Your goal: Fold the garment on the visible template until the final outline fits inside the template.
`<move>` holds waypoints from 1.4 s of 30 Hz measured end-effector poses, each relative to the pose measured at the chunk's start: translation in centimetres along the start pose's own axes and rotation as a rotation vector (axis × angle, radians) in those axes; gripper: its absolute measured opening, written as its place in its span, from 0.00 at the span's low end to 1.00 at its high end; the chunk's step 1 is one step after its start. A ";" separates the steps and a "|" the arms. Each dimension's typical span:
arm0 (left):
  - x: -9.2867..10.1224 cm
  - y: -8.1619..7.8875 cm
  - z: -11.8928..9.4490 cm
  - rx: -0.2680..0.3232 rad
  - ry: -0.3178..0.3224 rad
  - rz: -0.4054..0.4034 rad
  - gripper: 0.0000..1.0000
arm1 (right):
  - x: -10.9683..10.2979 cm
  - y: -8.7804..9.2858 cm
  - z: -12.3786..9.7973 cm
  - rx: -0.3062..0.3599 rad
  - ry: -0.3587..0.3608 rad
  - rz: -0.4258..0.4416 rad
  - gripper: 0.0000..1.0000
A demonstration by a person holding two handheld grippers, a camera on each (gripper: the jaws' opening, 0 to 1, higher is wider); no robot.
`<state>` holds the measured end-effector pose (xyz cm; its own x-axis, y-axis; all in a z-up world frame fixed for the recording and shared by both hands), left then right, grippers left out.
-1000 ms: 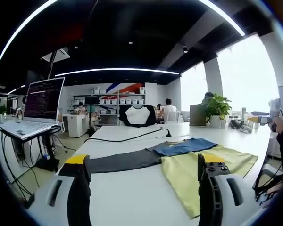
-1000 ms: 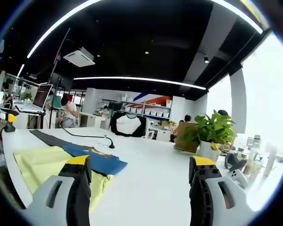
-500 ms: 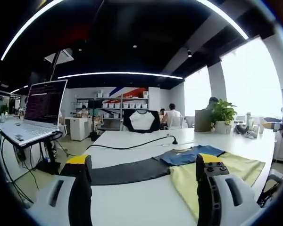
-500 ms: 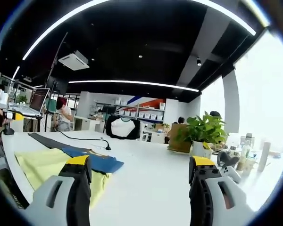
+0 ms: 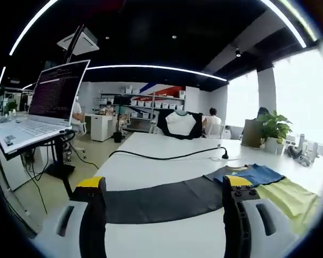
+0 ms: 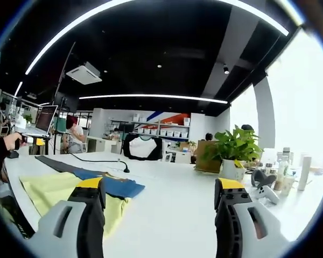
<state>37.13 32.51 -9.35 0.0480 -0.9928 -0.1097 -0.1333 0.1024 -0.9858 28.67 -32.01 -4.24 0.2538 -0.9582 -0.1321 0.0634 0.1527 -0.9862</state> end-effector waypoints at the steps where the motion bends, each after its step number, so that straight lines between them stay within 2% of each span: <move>1: -0.4 0.4 0.6 -0.011 -0.009 0.011 0.93 | 0.0 0.1 0.1 -0.005 0.001 0.000 0.85; 3: -1.3 1.3 1.7 -0.046 -0.050 0.013 0.92 | 0.0 0.2 0.1 -0.012 0.002 0.000 0.85; 6: -2.3 2.1 3.7 -0.072 -0.048 0.013 0.90 | -0.1 0.2 -0.1 -0.009 0.002 0.003 0.85; 8: -2.9 3.2 4.2 -0.131 -0.062 0.024 0.87 | -0.2 0.1 -0.2 -0.006 0.003 0.003 0.85; 16: -3.5 4.9 5.6 -0.139 -0.070 0.036 0.82 | 0.5 -0.7 -0.7 0.009 0.030 -0.005 0.84; 19: -4.0 6.0 5.8 -0.147 -0.079 -0.007 0.78 | 0.5 -0.7 -0.7 0.011 0.026 -0.009 0.84; 23: -4.2 7.2 5.9 -0.169 -0.087 0.021 0.75 | 0.6 -0.3 -0.6 -0.002 0.027 -0.002 0.84; 26: -4.5 7.5 5.9 -0.172 -0.080 -0.026 0.72 | 0.8 -0.1 -0.7 -0.015 0.035 -0.001 0.83; 27: -4.6 7.4 6.0 -0.171 -0.084 -0.009 0.69 | 1.0 0.0 -0.7 -0.020 0.043 -0.002 0.83; 29: -5.2 7.6 5.9 -0.210 -0.103 0.029 0.61 | 1.1 -0.1 -0.8 -0.022 0.046 -0.002 0.83; 31: -5.5 7.8 5.7 -0.226 -0.118 0.060 0.53 | 1.1 -0.4 -0.8 -0.011 0.047 -0.005 0.83; 33: -5.4 7.8 5.7 -0.216 -0.114 0.056 0.53 | 1.2 -0.4 -0.7 -0.009 0.051 -0.010 0.83; 34: -5.4 7.9 5.7 -0.224 -0.112 0.081 0.52 | 1.2 -0.3 -0.7 -0.012 0.056 -0.009 0.83; 35: -5.6 8.1 5.6 -0.266 -0.126 0.148 0.49 | 1.3 -0.2 -0.6 -0.015 0.057 -0.007 0.83; 36: -5.7 8.0 5.5 -0.277 -0.138 0.177 0.47 | 1.2 -0.1 -0.6 -0.019 0.055 -0.005 0.83; 37: -5.5 8.1 5.7 -0.267 -0.134 0.094 0.46 | 1.1 -0.1 -0.5 -0.020 0.053 -0.005 0.83; 41: -5.7 8.4 5.6 -0.258 -0.152 0.114 0.41 | 0.8 0.1 -0.5 -0.027 0.046 -0.008 0.83; 42: -5.8 8.3 5.6 -0.256 -0.155 0.116 0.36 | 0.8 0.1 -0.5 -0.029 0.045 -0.008 0.83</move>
<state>41.28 39.48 -17.65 0.1652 -0.9522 -0.2568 -0.3907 0.1759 -0.9036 28.35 -32.86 -4.50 0.2099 -0.9693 -0.1279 0.0371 0.1386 -0.9897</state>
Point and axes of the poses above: the point that each gripper's makers call its tool centre point, and the gripper's own axes: z roughly forward along the fingers, x roughly to its right, y roughly out of its underside, the point moved 5 cm from there along -z, roughly backward along the fingers, and after that the axes turned 15 degrees about z, right-handed, at the moved point
